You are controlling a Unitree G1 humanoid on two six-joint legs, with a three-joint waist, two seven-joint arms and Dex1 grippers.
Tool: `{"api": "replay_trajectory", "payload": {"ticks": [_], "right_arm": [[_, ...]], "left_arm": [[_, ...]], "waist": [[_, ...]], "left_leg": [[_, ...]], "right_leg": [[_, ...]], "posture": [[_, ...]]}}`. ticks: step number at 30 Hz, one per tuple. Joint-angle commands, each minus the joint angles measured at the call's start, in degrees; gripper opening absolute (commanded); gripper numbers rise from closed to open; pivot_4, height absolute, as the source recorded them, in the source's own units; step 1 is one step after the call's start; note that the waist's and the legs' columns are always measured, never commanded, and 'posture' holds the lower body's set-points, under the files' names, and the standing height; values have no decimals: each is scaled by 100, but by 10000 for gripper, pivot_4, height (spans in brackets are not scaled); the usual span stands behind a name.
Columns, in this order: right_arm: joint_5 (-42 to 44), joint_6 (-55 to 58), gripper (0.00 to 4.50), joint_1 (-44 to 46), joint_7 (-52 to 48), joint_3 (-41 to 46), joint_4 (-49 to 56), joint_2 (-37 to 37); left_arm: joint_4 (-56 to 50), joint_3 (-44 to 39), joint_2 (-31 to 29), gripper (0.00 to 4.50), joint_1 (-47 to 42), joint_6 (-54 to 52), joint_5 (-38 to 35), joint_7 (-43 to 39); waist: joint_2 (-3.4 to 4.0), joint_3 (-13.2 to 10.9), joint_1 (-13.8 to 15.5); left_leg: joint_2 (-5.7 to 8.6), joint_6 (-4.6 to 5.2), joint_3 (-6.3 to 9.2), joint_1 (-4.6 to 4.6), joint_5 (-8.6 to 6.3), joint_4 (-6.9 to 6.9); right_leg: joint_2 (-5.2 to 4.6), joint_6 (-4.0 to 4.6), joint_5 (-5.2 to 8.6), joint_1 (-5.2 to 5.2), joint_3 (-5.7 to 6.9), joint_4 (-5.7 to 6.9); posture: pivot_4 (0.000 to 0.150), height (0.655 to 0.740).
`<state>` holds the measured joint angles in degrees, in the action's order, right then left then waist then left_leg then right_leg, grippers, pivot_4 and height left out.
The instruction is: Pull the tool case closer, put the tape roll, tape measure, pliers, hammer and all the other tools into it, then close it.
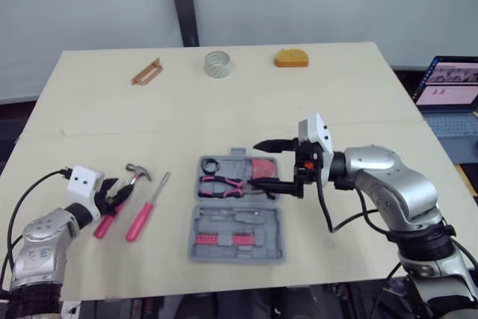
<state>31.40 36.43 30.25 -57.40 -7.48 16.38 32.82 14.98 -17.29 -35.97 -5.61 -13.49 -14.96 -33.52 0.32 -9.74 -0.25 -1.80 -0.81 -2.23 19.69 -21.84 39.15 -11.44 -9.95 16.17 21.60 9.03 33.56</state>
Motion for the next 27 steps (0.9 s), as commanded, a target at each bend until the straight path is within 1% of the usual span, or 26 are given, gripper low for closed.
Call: {"api": "replay_trajectory", "payload": {"ticks": [1, 10, 19, 22, 24, 25, 26, 27], "right_arm": [[41, 3, 45000, 59, 98, 90, 216, -4], [77, 46, 45000, -21, 229, 86, 358, 10], [77, 89, 45000, -61, 244, 122, 404, 40], [75, 93, 45000, -51, 228, 118, 396, 54], [74, 89, 45000, -44, 218, 118, 389, 60], [80, 85, 45000, -39, 209, 125, 383, 66], [84, 82, 45000, -35, 203, 130, 380, 70], [98, 77, 45000, -27, 187, 146, 382, 80]], "left_arm": [[160, 101, 35, 23502, -205, 194, 96, -22], [741, 285, 89, 23502, -627, 290, 274, 108], [942, 387, 89, 23502, -713, 224, 330, 95], [965, 435, 86, 14857, -687, 220, 369, 94], [973, 433, 88, 6478, -684, 229, 371, 88], [980, 428, 88, 1210, -685, 233, 374, 85], [984, 425, 88, 65, -686, 233, 377, 82], [1004, 419, 83, 65, -688, 242, 381, 82]], "waist": [[-1, 0, 5], [-1, 0, -11], [-2, 1, -4], [-2, 1, -4], [0, 2, -1], [3, 3, 4], [4, 2, 3], [4, 2, 1]], "left_leg": [[0, 0, 0, 0, 0, 1], [0, 0, 0, -1, 0, 1], [0, 0, -1, -2, 0, 1], [0, 0, -1, -3, 0, 1], [0, 0, -1, -4, 0, 1], [1, 0, -2, -7, 0, 1], [1, 0, -4, -13, 0, 0], [1, -1, -4, -14, 1, 0]], "right_leg": [[0, 0, 0, 0, 0, 0], [0, 0, 0, 0, 0, 2], [0, 0, 0, 0, 0, 4], [-1, 0, 0, 0, 0, 5], [-1, 0, 0, 0, -1, 6], [-1, 0, 0, -2, -1, 6], [-2, 0, 0, -4, -3, 9], [-1, 0, 0, -4, -3, 10]], "posture": [[1500, 7400], [1500, 7400], [1500, 7400], [1500, 7400], [1500, 7400], [1500, 7400], [1500, 7400], [1500, 7400]]}}
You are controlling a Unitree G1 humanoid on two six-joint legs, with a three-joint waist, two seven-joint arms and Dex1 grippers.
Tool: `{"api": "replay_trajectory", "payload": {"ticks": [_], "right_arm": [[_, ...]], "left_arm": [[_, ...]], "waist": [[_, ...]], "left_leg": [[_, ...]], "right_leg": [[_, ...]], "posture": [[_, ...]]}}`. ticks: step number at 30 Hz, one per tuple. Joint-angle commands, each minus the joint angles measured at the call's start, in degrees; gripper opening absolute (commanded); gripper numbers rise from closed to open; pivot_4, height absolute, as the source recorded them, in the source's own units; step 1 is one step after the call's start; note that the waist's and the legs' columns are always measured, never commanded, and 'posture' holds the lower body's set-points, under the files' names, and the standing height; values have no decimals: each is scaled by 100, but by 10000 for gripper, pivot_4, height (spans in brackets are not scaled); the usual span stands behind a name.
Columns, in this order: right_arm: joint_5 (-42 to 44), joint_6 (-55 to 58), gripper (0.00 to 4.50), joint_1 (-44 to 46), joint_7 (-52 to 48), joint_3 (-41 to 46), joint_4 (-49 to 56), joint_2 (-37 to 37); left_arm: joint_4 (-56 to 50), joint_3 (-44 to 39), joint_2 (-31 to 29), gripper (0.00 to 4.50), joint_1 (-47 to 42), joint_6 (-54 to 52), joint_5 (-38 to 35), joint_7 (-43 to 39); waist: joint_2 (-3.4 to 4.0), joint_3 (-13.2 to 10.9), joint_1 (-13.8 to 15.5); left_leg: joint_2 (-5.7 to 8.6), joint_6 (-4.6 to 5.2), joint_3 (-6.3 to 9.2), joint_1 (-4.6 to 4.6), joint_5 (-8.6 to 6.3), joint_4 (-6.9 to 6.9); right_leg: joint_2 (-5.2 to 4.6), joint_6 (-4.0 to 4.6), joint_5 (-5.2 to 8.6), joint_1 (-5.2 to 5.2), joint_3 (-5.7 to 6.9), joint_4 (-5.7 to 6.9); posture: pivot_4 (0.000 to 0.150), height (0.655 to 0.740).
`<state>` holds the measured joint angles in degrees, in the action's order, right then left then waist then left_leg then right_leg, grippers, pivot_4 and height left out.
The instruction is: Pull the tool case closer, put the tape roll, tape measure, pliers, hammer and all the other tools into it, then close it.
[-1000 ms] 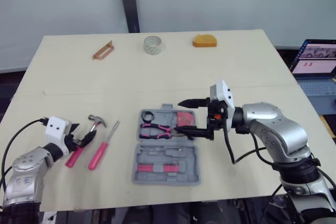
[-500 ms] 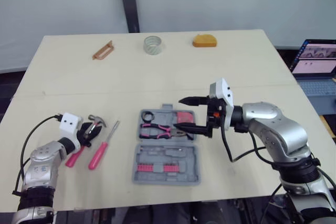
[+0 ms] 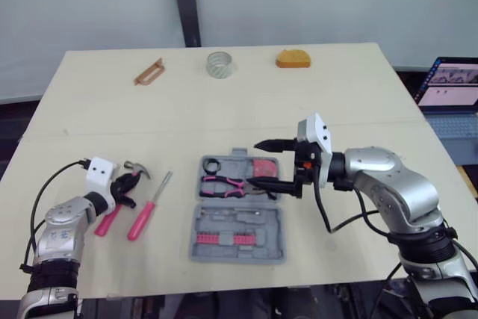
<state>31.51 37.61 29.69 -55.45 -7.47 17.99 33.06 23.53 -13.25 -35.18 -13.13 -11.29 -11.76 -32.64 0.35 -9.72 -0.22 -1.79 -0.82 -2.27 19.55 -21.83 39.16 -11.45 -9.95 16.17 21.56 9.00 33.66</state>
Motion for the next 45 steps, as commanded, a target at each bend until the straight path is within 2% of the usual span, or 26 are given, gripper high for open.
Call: {"api": "replay_trajectory", "payload": {"ticks": [1, 13, 18, 23, 27, 30, 34, 39, 45], "right_arm": [[98, -45, 45000, 35, -19, 156, 224, 64], [268, -165, 45000, 306, -450, 150, 258, 281], [229, -226, 45000, 332, -503, 150, 220, 258], [249, -249, 45000, 216, -679, 240, 252, 454], [228, -302, 45000, 61, -782, 237, 269, 609], [108, -423, 45000, -174, -947, 226, 255, 803], [11, -568, 45000, -381, -1056, 236, 249, 1021], [-56, -676, 45000, -866, -1170, 413, 321, 1409], [-4, -692, 45000, -1292, -1203, 679, 435, 1763]], "left_arm": [[163, 11, 0, 65, 62, 27, 65, -7], [316, -34, -84, 65, -22, 66, 80, -92], [-68, -104, -251, 65, 29, -53, -12, -254], [-1340, 67, -1175, 65, 90, -671, -143, -1207], [-2089, 204, -1754, 65, -150, -1326, -327, -1769], [-2814, 668, -2315, 65, -625, -1883, -425, -2451], [-3646, 1365, -2502, 65, -1077, -2428, -498, -2898], [-4339, 2360, -2325, 65, -1644, -2867, -350, -3186], [-4446, 3295, -1780, 65, -2158, -3065, -127, -3231]], "waist": [[1, 0, -2], [6, 1, -1], [5, 1, -2], [-42, -27, -21], [-50, -33, 29], [-55, -39, 35], [-55, -41, 25], [-56, -42, 8], [-61, -45, 52]], "left_leg": [[0, 0, -1, -4, 0, 0], [0, 0, -4, -10, 0, -2], [0, 0, -4, -9, 0, -2], [-3, 0, -1, 10, 0, -5], [-2, 0, 3, 24, -1, -3], [-1, 0, 3, 26, 0, -2], [0, 1, 1, 42, -1, 3], [-1, 0, -4, 71, 0, 4], [0, 0, -12, 87, 0, 13]], "right_leg": [[0, 0, 0, 0, -1, 3], [0, 0, 0, 0, -3, 7], [0, 0, 0, 0, -3, 7], [1, 0, 0, 14, 2, 3], [0, 0, 0, 19, 5, -5], [0, 0, 0, 19, 6, -6], [-1, 0, 0, 30, 5, -10], [1, 0, 0, 72, 3, 5], [0, 1, -1, 86, -1, 5]], "posture": [[1500, 7400], [1500, 7400], [1500, 7400], [1500, 7400], [1500, 7400], [1500, 7400], [1500, 7400], [1500, 7400], [1500, 7400]]}}
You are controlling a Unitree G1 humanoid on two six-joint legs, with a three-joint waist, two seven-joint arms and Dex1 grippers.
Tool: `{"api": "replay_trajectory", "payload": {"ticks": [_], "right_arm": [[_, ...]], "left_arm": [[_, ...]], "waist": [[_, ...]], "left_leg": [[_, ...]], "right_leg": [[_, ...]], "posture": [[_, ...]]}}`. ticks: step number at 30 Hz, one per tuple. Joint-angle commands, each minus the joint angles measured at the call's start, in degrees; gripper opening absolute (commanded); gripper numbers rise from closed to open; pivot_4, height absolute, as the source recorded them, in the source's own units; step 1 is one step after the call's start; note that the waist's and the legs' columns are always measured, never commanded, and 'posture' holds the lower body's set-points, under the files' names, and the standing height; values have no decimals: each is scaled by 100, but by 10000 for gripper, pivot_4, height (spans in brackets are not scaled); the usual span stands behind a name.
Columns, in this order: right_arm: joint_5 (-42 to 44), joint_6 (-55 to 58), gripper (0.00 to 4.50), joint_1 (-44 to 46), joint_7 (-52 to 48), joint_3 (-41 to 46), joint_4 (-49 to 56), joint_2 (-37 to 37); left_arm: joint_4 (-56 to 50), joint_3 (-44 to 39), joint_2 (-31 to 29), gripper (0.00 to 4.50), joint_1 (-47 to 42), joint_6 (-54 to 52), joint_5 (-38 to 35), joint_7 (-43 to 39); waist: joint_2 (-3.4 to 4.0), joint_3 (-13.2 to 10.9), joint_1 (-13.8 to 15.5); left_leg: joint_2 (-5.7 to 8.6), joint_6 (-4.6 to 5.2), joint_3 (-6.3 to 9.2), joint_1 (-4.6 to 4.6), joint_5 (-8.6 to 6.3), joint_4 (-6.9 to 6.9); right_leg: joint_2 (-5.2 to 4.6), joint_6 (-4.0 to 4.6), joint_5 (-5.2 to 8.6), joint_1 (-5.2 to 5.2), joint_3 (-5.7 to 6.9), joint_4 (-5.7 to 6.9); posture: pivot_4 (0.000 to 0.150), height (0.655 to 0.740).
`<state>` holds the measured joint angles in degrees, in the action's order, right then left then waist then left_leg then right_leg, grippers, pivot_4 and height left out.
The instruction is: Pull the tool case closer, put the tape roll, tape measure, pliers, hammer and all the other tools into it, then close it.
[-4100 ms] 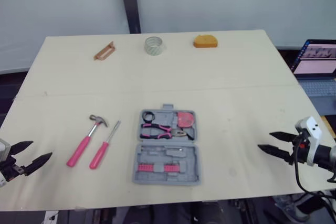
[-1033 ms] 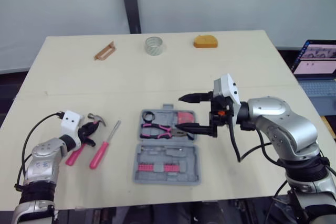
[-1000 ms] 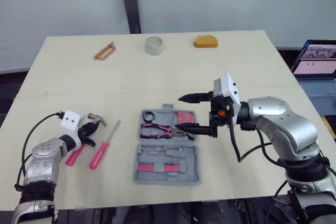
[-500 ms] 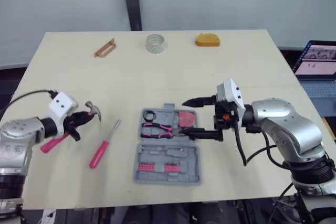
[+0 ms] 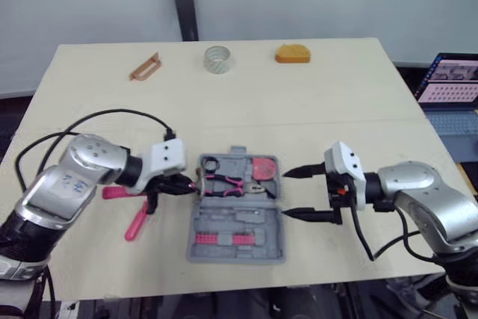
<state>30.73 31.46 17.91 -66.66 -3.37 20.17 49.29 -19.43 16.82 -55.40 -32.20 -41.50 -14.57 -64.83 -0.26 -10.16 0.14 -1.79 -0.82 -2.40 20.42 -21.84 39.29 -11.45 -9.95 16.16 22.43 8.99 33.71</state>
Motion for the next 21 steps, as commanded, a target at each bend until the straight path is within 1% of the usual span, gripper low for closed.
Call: {"api": "replay_trajectory", "payload": {"ticks": [1, 4, 8, 12, 17, 21], "right_arm": [[67, -89, 45000, -161, -82, 291, 229, 177], [82, -94, 45000, -291, -79, 366, 285, 258], [60, -114, 45000, -451, -68, 445, 327, 343], [46, -171, 45000, -654, -98, 568, 322, 433], [21, -234, 45000, -710, -125, 584, 254, 492], [-37, -292, 45000, -718, -149, 545, 191, 524]], "left_arm": [[-122, 433, 359, 65, -321, -50, 227, 16], [-32, 952, 697, 65, -514, -93, 603, 144], [-34, 1454, 1052, 65, -761, -564, 948, 342], [-181, 1710, 1611, 65, -914, -1188, 927, 555], [-371, 1949, 1868, 65, -952, -1628, 893, 651], [-227, 2215, 2102, 65, -1199, -1832, 1017, 822]], "waist": [[-1, 0, 40], [-3, -2, 90], [-4, -3, 132], [-6, -3, 173], [-6, -3, 157], [-6, -3, 171]], "left_leg": [[0, 0, 0, -1, 0, 3], [0, 0, 0, 1, 0, 17], [0, 1, 0, 9, 0, 32], [0, 9, 8, 27, -5, 63], [0, 15, 14, 43, -8, 78], [0, 15, 17, 50, -8, 82]], "right_leg": [[-1, 0, 0, -2, -1, 1], [0, 3, -2, -3, -2, 4], [0, 7, -5, -2, -2, 7], [0, 7, -10, -3, -1, 9], [0, 6, -16, 3, 2, 8], [0, 6, -16, 3, 4, 7]], "posture": [[1500, 7400], [1500, 7400], [1500, 7400], [1500, 7400], [1500, 7400], [1500, 7400]]}}
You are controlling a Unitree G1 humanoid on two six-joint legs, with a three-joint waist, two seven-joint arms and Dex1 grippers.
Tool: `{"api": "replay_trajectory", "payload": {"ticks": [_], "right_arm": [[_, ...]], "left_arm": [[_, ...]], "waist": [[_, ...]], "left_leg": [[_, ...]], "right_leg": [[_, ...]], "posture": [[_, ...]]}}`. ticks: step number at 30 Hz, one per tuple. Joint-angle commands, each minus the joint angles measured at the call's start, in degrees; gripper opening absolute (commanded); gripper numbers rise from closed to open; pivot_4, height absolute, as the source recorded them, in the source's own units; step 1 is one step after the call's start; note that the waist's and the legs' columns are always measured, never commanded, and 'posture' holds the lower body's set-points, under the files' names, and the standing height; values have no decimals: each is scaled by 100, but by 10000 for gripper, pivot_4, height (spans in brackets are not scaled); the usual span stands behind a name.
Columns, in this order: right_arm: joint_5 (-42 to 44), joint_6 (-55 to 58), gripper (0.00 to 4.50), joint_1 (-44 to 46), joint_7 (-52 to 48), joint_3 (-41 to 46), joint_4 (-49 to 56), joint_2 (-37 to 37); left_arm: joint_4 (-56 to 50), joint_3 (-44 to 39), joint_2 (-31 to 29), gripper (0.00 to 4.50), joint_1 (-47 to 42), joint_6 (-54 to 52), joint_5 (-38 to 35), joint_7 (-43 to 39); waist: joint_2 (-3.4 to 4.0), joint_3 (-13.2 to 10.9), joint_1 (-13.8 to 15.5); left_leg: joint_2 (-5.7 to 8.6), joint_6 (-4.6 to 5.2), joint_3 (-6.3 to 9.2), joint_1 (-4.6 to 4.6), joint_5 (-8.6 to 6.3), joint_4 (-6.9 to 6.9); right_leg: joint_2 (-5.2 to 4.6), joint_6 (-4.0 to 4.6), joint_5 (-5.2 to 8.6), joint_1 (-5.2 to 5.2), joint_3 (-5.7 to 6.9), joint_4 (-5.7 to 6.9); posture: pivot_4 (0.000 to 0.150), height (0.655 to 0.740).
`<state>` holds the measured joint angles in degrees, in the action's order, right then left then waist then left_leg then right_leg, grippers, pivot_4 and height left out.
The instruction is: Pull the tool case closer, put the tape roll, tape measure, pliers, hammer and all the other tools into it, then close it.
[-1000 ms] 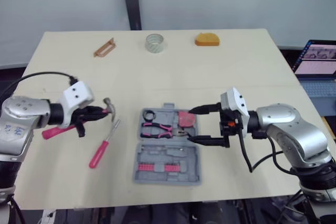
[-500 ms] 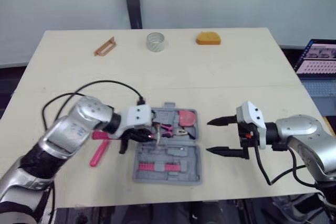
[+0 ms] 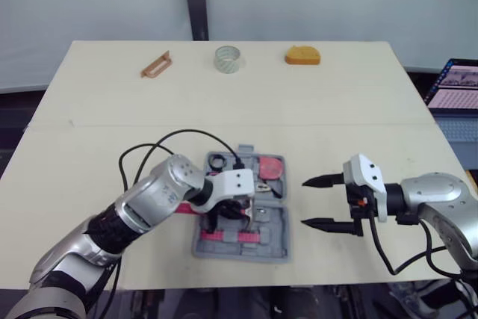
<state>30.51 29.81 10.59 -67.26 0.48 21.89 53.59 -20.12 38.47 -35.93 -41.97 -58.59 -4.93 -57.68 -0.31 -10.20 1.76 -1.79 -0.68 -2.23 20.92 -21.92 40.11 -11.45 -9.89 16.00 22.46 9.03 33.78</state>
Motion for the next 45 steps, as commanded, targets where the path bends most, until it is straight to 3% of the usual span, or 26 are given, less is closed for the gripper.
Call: {"api": "replay_trajectory", "payload": {"ticks": [1, 18, 45], "right_arm": [[-36, -141, 45000, 5, -96, 151, 7, 101], [-292, -383, 45000, -208, -281, 196, -353, 298], [-266, -334, 45000, -444, -186, 400, -177, 309]], "left_arm": [[-142, 64, 215, 65, -263, -191, 26, 139], [58, 542, 842, 65, -327, -524, -61, 555], [824, 710, 1469, 65, -374, 30, 60, 832]], "waist": [[0, 0, 17], [0, 0, 97], [1, 1, 132]], "left_leg": [[0, 0, 2, 3, 0, 3], [0, 1, 4, 7, 0, 11], [1, 2, 5, 13, -1, 26]], "right_leg": [[0, 0, 0, 0, 2, -1], [0, 2, -2, 1, 3, 2], [0, 2, -7, 1, 3, 4]], "posture": [[1500, 7400], [1500, 7400], [1500, 7400]]}}
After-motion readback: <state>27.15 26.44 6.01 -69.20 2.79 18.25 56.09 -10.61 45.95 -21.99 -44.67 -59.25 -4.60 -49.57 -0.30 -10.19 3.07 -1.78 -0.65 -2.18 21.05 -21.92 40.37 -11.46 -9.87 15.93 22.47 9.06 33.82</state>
